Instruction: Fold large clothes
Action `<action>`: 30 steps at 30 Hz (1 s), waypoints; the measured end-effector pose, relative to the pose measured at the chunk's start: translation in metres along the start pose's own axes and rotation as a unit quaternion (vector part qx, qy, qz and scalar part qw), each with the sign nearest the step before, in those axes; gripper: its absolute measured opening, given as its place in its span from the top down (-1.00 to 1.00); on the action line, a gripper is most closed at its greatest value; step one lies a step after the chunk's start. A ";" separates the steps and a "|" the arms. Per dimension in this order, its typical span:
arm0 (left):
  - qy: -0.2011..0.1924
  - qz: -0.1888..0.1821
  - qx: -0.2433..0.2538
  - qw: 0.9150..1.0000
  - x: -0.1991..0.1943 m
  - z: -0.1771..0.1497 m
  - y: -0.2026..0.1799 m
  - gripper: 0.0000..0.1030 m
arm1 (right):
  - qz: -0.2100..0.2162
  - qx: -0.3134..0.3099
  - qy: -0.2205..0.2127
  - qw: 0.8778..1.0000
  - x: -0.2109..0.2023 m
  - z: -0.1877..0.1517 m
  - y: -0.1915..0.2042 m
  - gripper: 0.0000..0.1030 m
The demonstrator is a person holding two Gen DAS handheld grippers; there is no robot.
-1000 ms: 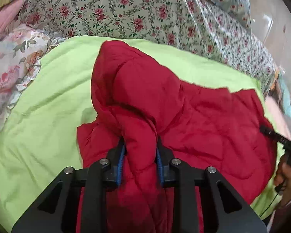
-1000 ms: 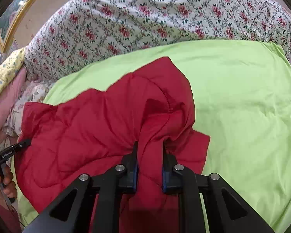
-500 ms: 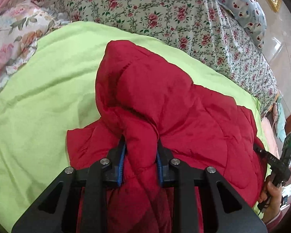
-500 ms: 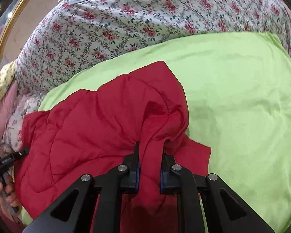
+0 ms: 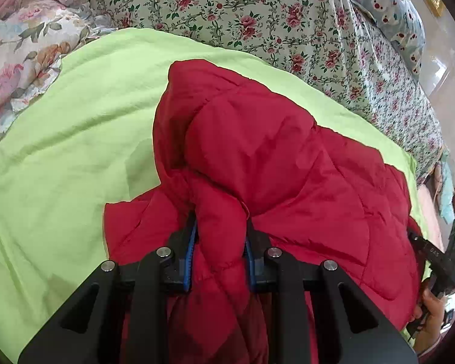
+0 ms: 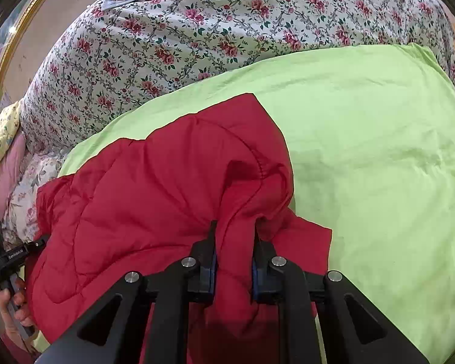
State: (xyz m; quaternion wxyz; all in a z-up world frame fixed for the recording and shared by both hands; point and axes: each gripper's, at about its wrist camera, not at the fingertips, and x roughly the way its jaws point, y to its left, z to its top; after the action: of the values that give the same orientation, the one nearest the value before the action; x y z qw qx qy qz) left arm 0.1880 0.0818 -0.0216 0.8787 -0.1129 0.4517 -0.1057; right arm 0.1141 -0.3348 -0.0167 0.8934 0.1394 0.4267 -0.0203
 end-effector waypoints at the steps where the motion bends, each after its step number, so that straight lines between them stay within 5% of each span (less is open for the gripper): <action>1: 0.000 0.004 0.003 1.000 0.001 0.000 -0.001 0.53 | -0.003 -0.003 -0.003 1.000 0.000 -0.001 0.001 0.68; 12: -0.017 0.055 -0.013 0.998 -0.010 -0.005 -0.007 0.18 | -0.009 -0.005 -0.027 1.000 0.001 -0.009 -0.002 0.58; 16: -0.032 0.050 -0.027 0.998 -0.030 -0.009 -0.008 -0.18 | -0.010 -0.006 -0.035 0.999 -0.002 -0.010 -0.002 0.51; 23: -0.064 0.032 -0.020 0.997 -0.073 -0.021 -0.016 -0.20 | -0.017 0.003 -0.043 0.999 -0.006 -0.012 -0.004 0.32; 28: -0.062 0.003 0.008 0.998 -0.090 -0.035 -0.032 -0.20 | -0.019 0.013 -0.069 0.997 -0.027 -0.019 -0.004 -0.11; 30: -0.058 -0.004 0.025 0.998 -0.094 -0.043 -0.042 -0.20 | -0.016 0.016 -0.082 0.996 -0.039 -0.024 -0.003 -0.14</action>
State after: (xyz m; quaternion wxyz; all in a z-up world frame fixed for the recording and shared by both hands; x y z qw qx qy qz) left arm 0.0960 0.0648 0.0387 0.9056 -0.0989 0.3965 -0.1132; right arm 0.0710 -0.3346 -0.0017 0.9226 0.1447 0.3536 -0.0532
